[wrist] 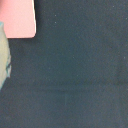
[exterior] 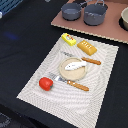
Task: Interact with the objects in diverse but meaningful ways.
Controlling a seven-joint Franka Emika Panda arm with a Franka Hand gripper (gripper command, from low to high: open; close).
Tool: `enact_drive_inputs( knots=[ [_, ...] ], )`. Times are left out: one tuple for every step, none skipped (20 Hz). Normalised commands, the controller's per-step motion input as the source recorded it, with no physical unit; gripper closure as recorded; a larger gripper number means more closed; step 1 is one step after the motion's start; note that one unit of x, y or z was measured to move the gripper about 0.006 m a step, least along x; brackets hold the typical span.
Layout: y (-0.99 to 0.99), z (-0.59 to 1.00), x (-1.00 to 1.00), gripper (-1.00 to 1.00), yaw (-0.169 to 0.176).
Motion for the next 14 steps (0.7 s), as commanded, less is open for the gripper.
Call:
enact_drive_inputs(
  knots=[
    [-0.03,0.00,0.00,-1.00,0.000],
    [-0.02,0.00,0.00,-1.00,0.000],
    [0.00,0.00,0.00,-1.00,0.000],
    [0.00,0.00,0.00,-1.00,0.000],
    [-0.09,-0.09,0.10,-1.00,0.000],
    [-0.28,-0.39,-0.02,-1.00,-0.036],
    [-0.32,-0.50,0.01,-1.00,-0.103],
    [-0.14,-0.52,0.33,-1.00,-0.116],
    [-0.09,-0.54,0.54,-1.00,-0.128],
    [-0.18,-0.59,0.52,-1.00,-0.145],
    [-0.20,-0.57,0.47,-1.00,-0.161],
    [-0.16,-0.63,0.47,-1.00,-0.165],
    [-0.14,-0.70,0.47,-1.00,-0.165],
    [-0.11,-0.64,0.41,-1.00,-0.152]
  ],
)
